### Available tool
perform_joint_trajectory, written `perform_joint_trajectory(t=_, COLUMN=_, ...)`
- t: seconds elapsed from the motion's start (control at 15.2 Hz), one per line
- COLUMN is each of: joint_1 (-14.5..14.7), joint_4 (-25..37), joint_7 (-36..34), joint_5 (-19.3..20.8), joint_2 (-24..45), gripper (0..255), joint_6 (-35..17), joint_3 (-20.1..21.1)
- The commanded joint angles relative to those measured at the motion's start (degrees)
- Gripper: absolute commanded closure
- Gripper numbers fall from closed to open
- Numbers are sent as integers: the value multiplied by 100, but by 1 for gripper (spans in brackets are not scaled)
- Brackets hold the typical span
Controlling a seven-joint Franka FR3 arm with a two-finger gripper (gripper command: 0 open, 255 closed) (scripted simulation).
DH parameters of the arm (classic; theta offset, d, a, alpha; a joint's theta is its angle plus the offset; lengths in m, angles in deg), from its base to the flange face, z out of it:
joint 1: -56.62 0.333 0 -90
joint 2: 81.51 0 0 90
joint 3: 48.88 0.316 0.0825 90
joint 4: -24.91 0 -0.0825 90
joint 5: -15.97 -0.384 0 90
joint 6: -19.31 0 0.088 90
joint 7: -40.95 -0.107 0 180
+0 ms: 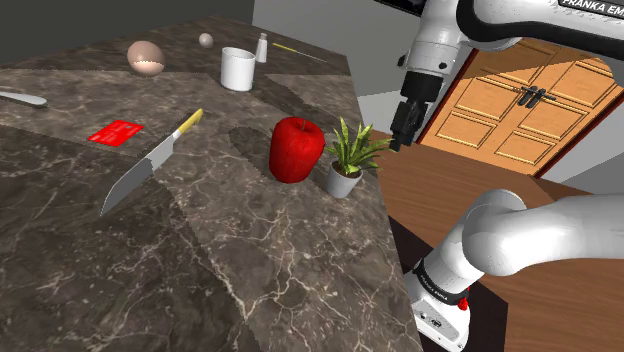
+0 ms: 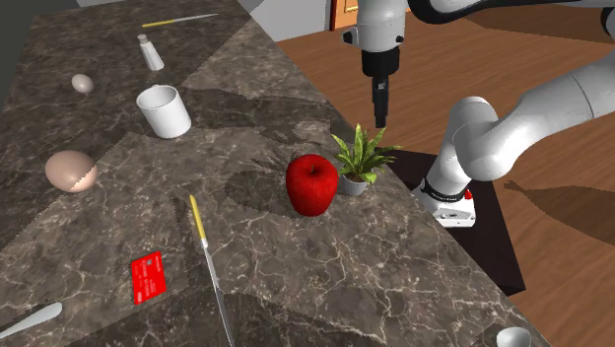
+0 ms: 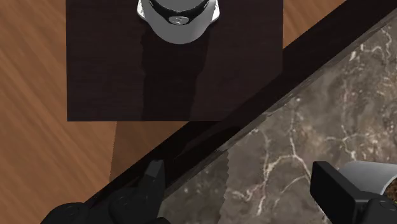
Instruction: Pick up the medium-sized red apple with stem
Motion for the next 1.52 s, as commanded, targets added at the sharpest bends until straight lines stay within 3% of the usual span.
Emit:
perform_joint_trajectory(t=0.0, joint_1=0, joint_4=0, joint_7=0, joint_5=0, joint_2=0, gripper=0, joint_6=0, joint_3=0)
perform_joint_trajectory(t=0.4, joint_1=52, joint_4=656, joint_7=-1282, joint_5=-545, joint_2=423, gripper=0, joint_6=-210, joint_3=802)
perform_joint_trajectory(t=0.73, joint_1=11, joint_4=1398, joint_7=-2348, joint_5=-776, joint_2=979, gripper=0, joint_6=-404, joint_3=1441)
perform_joint_trajectory(t=1.06, joint_1=-100, joint_4=2326, joint_7=-3442, joint_5=-762, joint_2=1702, gripper=0, joint_6=-558, joint_3=2075)
perform_joint_trajectory(t=1.32, joint_1=-202, joint_4=3220, joint_7=-4372, joint_5=-535, joint_2=2418, gripper=0, joint_6=-614, joint_3=2589)
perform_joint_trajectory(t=1.45, joint_1=-203, joint_4=3203, joint_7=-4440, joint_5=-516, joint_2=2462, gripper=0, joint_6=-690, joint_3=2633)
